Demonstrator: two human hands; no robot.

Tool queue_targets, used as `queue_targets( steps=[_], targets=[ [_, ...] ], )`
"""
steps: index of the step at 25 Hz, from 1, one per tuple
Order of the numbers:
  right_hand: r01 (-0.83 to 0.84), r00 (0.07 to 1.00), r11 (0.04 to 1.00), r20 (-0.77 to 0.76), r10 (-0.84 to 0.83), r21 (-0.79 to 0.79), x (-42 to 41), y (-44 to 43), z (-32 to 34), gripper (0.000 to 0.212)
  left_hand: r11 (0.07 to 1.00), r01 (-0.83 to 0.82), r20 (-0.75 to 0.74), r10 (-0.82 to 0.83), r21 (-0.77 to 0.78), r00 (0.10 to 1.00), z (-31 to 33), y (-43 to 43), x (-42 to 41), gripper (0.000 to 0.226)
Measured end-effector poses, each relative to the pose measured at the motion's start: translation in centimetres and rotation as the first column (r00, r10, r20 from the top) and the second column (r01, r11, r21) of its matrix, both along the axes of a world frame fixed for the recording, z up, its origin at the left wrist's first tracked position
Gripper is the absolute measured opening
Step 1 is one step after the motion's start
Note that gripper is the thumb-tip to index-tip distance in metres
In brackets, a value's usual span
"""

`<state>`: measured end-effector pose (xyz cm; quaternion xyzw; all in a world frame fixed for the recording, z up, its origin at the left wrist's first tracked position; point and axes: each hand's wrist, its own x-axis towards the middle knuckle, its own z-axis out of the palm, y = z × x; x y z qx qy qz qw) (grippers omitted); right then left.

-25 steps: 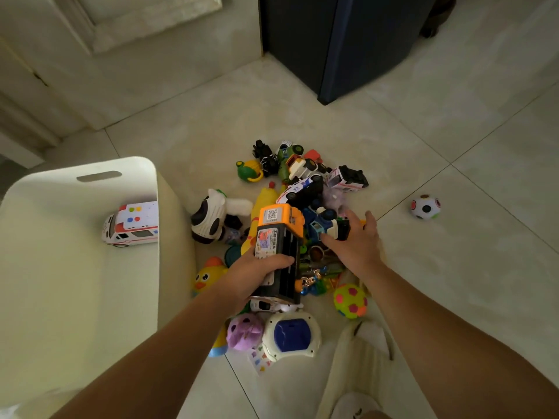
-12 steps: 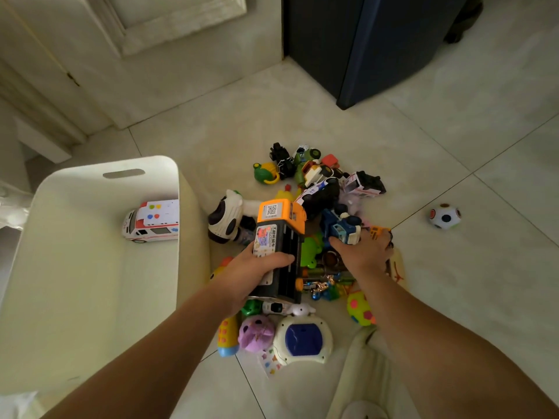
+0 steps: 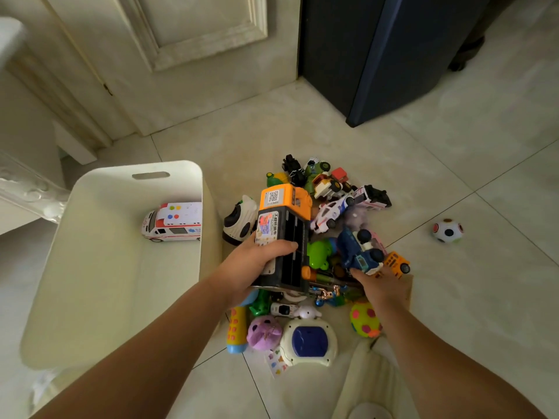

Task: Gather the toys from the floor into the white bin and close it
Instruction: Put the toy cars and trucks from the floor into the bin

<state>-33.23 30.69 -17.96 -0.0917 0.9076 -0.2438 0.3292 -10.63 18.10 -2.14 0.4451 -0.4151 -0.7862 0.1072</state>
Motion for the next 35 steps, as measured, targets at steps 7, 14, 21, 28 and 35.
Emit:
queue_targets(
  steps=[7,14,21,28,35],
  targets=[
    [0.119,0.992,0.991,0.043,-0.117,-0.061,0.0,-0.1,2.2,0.060,0.996,-0.079,-0.041,0.077,-0.042,0.996,2.5,-0.7,2.1,0.056],
    [0.087,0.991,0.843,0.130,-0.021,-0.530,2.0,-2.6,12.5,0.027,0.973,-0.224,-0.184,0.212,-0.048,0.960,5.8,-2.5,7.0,0.051],
    [0.194,0.726,0.630,0.542,0.424,-0.752,16.7,-12.1,22.8,0.024,0.888,-0.447,-0.026,0.447,-0.104,0.894,5.3,-6.6,19.1,0.046],
    [0.100,0.524,0.918,0.804,0.280,-0.385,30.8,-17.7,13.5,0.032,0.953,-0.282,0.513,0.296,-0.108,0.806,-3.3,-9.7,24.5,0.046],
    [0.221,0.552,0.954,0.832,0.050,-0.203,33.3,-19.8,5.5,0.032,0.982,-0.161,0.695,0.182,-0.096,0.695,-9.6,-13.6,23.4,0.052]
  ],
)
